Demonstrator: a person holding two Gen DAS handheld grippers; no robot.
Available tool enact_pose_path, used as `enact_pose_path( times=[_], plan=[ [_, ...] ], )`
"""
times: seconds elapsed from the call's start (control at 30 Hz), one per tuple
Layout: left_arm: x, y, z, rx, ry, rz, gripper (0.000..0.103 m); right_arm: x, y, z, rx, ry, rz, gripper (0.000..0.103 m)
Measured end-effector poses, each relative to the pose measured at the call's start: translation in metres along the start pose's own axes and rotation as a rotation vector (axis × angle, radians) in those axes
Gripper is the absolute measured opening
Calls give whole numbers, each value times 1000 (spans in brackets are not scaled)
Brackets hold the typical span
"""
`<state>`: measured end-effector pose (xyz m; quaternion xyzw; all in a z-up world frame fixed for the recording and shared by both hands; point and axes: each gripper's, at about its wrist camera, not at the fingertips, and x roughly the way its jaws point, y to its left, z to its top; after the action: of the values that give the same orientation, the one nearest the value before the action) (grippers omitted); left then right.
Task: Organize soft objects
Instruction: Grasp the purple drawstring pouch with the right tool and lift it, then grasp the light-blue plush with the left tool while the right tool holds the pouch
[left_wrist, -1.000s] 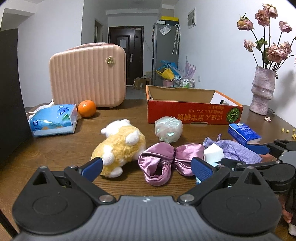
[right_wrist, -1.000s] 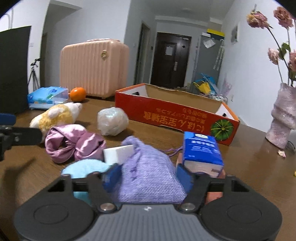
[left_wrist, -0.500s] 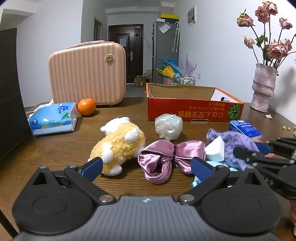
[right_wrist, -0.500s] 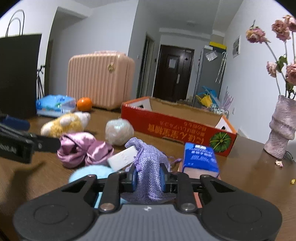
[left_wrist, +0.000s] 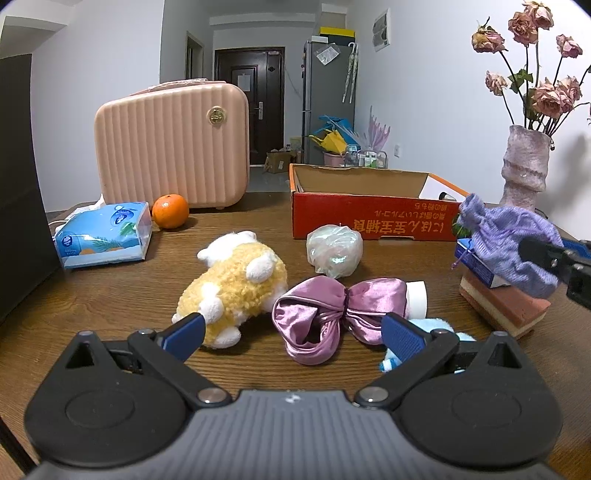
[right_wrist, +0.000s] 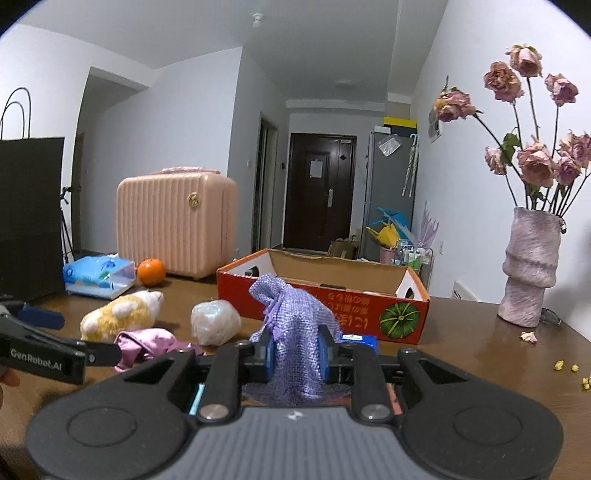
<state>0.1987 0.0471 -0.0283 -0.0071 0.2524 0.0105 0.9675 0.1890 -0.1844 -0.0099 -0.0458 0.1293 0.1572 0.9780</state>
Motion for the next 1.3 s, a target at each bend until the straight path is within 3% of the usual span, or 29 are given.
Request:
enact_pose_path(
  times=[0.23, 0.77, 1.3],
  plan=[
    [1, -7, -2, 8, 13, 2, 103, -9, -12, 6, 31, -36, -18, 22],
    [9, -67, -8, 45, 77, -99, 103, -30, -51, 7, 74, -86, -74, 22],
    [41, -110, -13, 117, 160, -77, 103, -40, -91, 3, 117, -92, -127, 23]
  ],
)
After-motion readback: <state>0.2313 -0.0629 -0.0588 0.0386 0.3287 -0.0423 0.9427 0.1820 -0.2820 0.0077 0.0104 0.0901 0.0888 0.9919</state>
